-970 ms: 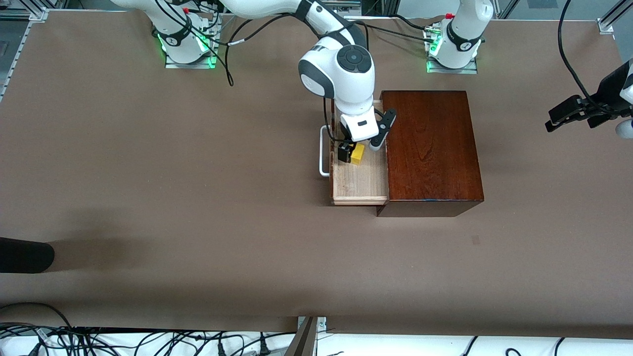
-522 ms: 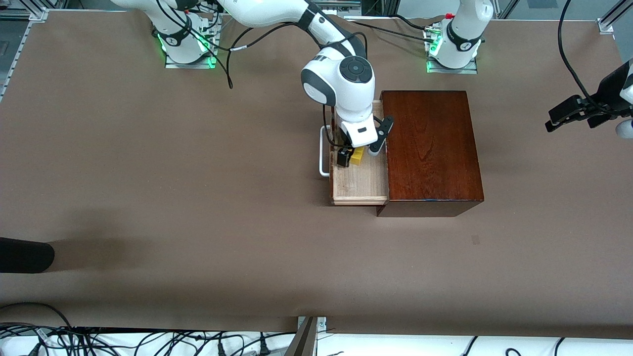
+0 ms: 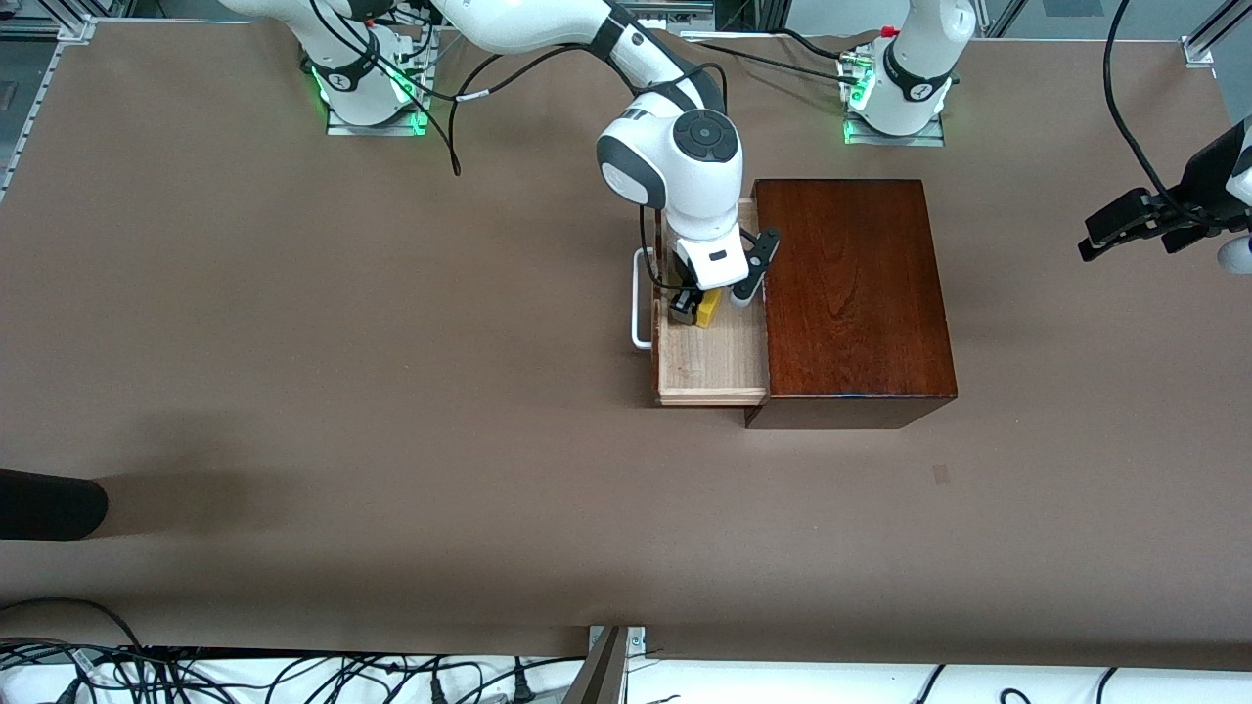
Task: Open drawer, take yellow block, close drawer
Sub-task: 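Close the right gripper on the yellow cube and lift it, then carry the yellow cube away from the box with the right gripper, then lower the cube to the table while the left gripper reaches the handle, then open the right gripper to release the cube while the left gripper grips handle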
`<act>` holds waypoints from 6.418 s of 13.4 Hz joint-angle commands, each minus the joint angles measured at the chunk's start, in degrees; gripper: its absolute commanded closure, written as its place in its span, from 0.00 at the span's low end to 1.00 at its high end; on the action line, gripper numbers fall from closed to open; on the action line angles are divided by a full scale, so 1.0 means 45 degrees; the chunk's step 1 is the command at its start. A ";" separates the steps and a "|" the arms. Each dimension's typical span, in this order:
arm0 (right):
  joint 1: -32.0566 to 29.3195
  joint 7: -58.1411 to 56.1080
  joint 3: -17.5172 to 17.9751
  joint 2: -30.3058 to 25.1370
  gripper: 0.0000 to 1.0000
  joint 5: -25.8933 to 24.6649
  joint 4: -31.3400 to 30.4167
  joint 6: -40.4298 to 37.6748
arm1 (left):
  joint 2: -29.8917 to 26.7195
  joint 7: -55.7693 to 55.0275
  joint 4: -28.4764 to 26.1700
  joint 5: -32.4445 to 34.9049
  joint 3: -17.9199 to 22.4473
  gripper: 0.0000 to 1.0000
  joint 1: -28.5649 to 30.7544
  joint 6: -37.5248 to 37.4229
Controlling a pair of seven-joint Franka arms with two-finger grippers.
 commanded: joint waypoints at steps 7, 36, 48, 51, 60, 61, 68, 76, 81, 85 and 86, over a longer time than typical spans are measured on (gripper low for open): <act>-0.0044 0.0084 0.0065 -0.0126 1.00 -0.0069 0.2142 -0.2748 | 0.0209 0.0292 0.0380 -0.0335 -0.0040 0.00 0.0150 -0.0033; -0.2837 0.0689 -0.6672 -0.7645 1.00 0.1982 -1.0075 0.0991 | 0.2317 -0.4544 0.2176 -0.0960 -0.1114 0.00 -0.2580 -0.0365; -0.3754 -0.0951 -0.7318 -0.7354 1.00 0.4325 -1.3246 0.4298 | 0.6220 -1.4566 0.4986 -0.0999 -0.1114 0.00 -0.7972 0.0024; -0.3834 -0.1164 -0.7298 -0.6458 1.00 0.4909 -1.3246 0.4881 | 0.7295 -1.6225 0.5534 -0.1019 -0.1095 0.00 -0.8889 0.0942; -0.3834 -0.2943 -0.7201 -0.4815 1.00 0.7995 -1.3284 0.5685 | 1.0344 -2.0333 0.7587 -0.1136 -0.1563 0.84 -1.0026 0.2504; -0.3834 -0.3118 -0.7143 -0.4640 1.00 0.8365 -1.3285 0.5801 | 1.0520 -2.0372 0.7529 -0.1097 -0.1563 0.92 -1.0181 0.2951; -0.3814 -0.4662 -0.6927 -0.3740 1.00 1.0556 -1.3226 0.6193 | 1.1166 -2.0743 0.7118 -0.0610 -0.1077 1.00 -1.0299 0.3093; -0.3639 -0.4506 -0.6947 -0.3896 0.00 1.0517 -1.2739 0.5824 | 1.1088 -2.0743 0.6727 0.0642 -0.0841 1.00 -1.0183 0.2507; -0.3619 -0.3961 -0.7083 -0.3915 0.00 0.9972 -1.1684 0.4340 | 1.1010 -2.0763 0.6727 0.0603 -0.0587 1.00 -1.0065 0.2058; -0.3619 -0.1992 -0.7200 -0.4012 0.00 0.8276 -1.0495 0.2663 | 1.0971 -2.1737 0.6610 0.0544 -0.0470 1.00 -0.9968 0.1960; -0.3619 -0.1426 -0.7259 -0.4071 0.00 0.7710 -1.0066 0.2059 | 1.0855 -2.2087 0.6475 0.0525 -0.0470 1.00 -0.9890 0.1979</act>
